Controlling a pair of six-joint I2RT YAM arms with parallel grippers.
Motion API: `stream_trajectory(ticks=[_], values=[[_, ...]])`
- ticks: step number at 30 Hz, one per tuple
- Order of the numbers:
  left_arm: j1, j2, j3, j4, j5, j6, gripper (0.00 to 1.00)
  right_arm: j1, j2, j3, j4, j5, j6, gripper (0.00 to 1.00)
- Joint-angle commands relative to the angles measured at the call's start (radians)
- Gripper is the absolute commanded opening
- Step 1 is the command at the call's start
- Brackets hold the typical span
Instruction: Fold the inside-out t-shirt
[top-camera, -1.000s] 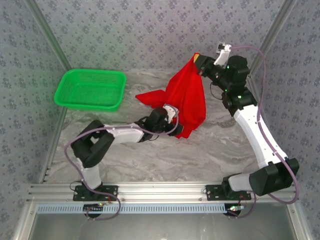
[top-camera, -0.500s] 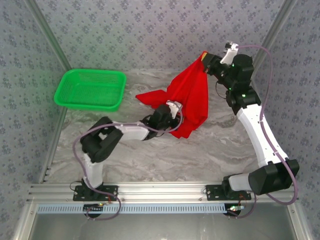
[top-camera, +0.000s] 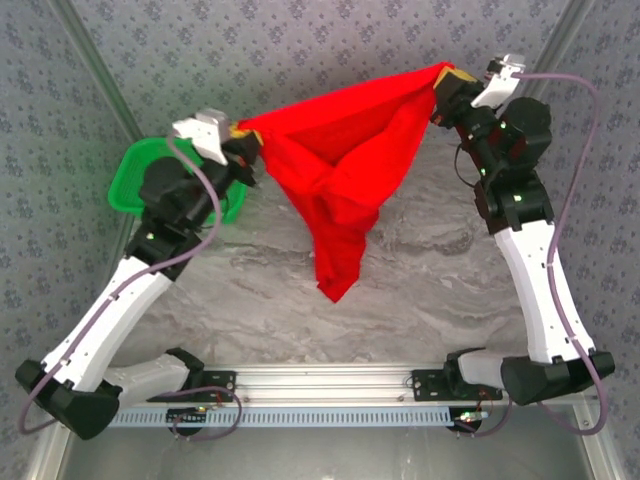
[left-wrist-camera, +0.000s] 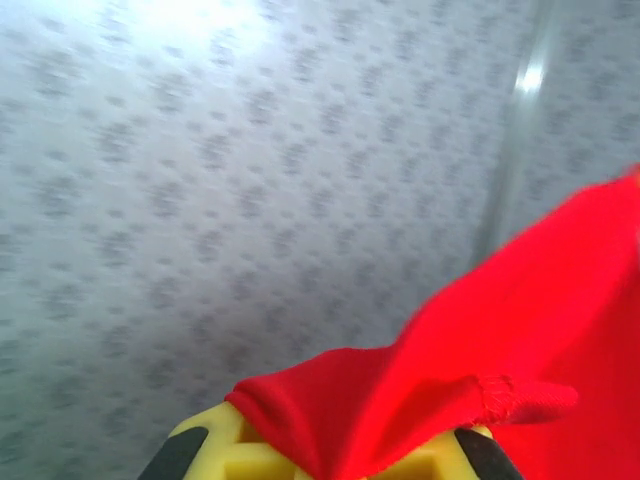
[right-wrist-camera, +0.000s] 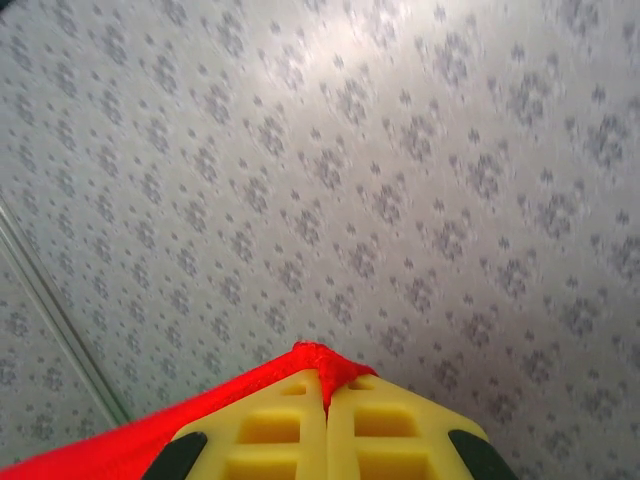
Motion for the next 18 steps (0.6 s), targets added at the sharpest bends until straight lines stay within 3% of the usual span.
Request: stream_trajectory(ticks=[1,7,18], values=[[0.055,0.04,0.094,-0.205,-0.074,0.041,0.0,0.005,-0.038,0.053,0.028,0.045,-0.064,0.0],[0.187,0.082,0.312,-0.341,-0.107,0.036,0.0,0.014,-0.096,0.072,0.03,0.071,-0.105,0.0],[0.175,-0.089,0.345,-0.411,-0.009,0.005,0.0,0.115,-0.172,0.188,-0.145,0.044,-0.189,0.0]])
